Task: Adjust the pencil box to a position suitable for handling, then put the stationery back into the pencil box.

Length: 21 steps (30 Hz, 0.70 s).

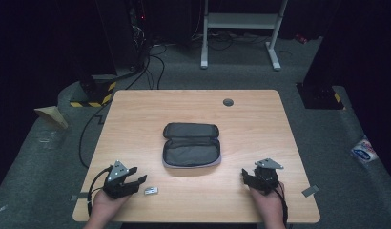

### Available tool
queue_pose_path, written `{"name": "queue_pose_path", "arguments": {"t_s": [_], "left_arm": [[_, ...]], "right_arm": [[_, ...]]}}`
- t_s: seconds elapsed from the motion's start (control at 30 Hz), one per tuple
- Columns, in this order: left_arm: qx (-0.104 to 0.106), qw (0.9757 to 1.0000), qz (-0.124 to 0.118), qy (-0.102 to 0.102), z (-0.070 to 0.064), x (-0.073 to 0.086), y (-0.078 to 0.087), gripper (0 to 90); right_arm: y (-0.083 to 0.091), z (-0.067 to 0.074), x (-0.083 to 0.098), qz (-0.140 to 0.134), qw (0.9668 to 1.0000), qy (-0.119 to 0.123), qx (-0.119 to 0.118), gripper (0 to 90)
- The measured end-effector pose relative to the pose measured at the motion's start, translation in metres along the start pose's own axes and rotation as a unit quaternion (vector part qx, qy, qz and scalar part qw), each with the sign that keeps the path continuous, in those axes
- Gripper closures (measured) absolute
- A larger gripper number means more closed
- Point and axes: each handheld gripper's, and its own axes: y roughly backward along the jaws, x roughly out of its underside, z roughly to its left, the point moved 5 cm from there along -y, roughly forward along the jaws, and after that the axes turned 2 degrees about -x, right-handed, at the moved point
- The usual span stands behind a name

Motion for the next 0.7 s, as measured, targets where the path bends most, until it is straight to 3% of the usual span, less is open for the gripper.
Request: {"name": "queue_pose_path", "arguments": {"t_s": [0.2, 0.33, 0.47, 0.7], "left_arm": [[0.024, 0.9996, -0.001, -0.018, -0.017, -0.002, -0.005, 45.7], [0.043, 0.999, -0.001, -0.015, -0.023, -0.003, -0.008, 47.0], [0.047, 0.9984, 0.005, -0.03, -0.027, 0.0, -0.011, 48.4], [0.068, 0.9974, 0.006, -0.025, -0.031, 0.006, -0.006, 50.8]], "right_arm": [[0.0, 0.0, 0.0, 0.0, 1.0, 0.002, 0.0, 30.0], [0.0, 0.0, 0.0, 0.0, 1.0, 0.0, 0.0, 30.0], [0.0, 0.0, 0.0, 0.0, 1.0, 0.0, 0.0, 30.0], [0.0, 0.0, 0.0, 0.0, 1.0, 0.0, -0.002, 30.0]]}}
